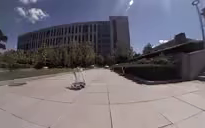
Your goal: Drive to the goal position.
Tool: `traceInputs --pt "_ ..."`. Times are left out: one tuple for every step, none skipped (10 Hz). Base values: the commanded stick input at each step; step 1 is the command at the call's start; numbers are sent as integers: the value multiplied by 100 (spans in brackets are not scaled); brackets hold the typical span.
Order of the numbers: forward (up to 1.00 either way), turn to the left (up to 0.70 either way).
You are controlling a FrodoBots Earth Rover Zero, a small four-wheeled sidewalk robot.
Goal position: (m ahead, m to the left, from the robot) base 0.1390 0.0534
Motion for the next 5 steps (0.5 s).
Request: traceInputs --pt "100 0" --pt "100 0" --pt "100 0" --pt "100 0" --pt "100 0"
